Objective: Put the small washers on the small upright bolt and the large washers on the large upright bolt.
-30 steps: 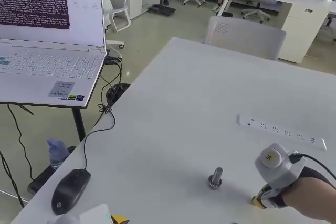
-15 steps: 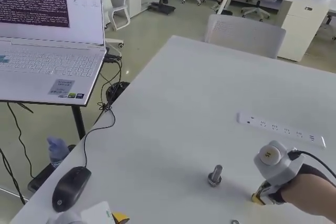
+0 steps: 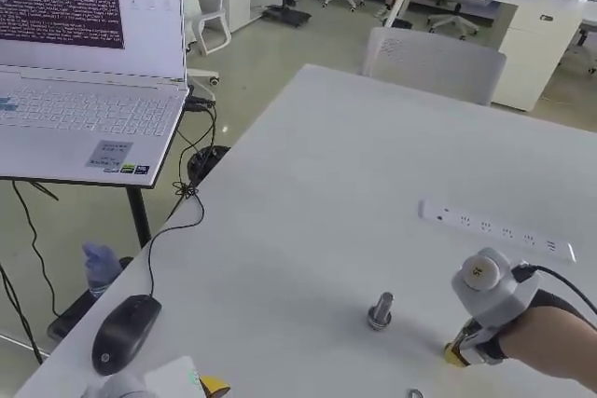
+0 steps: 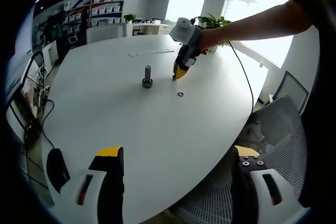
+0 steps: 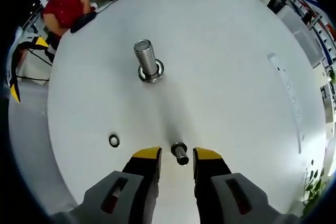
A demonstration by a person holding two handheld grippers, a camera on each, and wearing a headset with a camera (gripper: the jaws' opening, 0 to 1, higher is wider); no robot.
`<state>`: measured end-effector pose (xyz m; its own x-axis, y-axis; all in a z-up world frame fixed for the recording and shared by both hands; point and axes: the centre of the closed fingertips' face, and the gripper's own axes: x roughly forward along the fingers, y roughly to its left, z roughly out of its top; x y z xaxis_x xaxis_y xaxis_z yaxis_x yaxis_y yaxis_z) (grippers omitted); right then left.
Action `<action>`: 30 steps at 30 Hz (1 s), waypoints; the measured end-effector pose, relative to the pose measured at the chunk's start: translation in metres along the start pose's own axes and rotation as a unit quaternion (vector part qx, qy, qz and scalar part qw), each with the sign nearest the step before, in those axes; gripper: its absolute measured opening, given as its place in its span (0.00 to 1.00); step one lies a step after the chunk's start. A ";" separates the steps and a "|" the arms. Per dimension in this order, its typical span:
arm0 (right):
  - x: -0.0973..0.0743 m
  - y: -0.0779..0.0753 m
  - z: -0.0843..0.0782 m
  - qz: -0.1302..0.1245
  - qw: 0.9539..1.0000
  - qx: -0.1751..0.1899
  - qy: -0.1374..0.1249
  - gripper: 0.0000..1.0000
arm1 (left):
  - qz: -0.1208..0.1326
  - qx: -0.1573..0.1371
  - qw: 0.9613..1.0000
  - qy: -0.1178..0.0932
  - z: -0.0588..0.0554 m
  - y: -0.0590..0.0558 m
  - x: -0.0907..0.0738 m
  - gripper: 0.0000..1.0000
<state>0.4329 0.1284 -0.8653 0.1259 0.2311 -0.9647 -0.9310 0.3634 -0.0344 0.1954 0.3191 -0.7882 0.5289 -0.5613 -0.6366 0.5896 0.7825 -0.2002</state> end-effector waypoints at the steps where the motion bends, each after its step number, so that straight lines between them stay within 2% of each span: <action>1: -0.001 0.000 0.000 -0.001 1.000 -0.001 0.000 0.26 | 0.000 0.000 1.000 -0.001 0.000 0.000 -0.001 0.84; 17: -0.028 -0.005 0.003 -0.016 1.000 -0.003 -0.006 0.26 | 0.004 0.010 1.000 -0.014 0.007 -0.002 -0.012 0.85; 22: -0.041 -0.003 0.010 -0.021 1.000 -0.001 -0.015 0.25 | 0.005 0.018 1.000 -0.014 0.010 -0.004 -0.019 0.85; 30: -0.055 0.004 0.013 -0.024 1.000 -0.005 -0.017 0.26 | 0.005 0.025 1.000 -0.017 0.013 -0.008 -0.019 0.84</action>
<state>0.4263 0.1290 -0.8092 0.1824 0.2437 -0.9526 -0.9271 0.3651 -0.0841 0.1879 0.3199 -0.7647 0.5550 -0.5629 -0.6125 0.6137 0.7741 -0.1554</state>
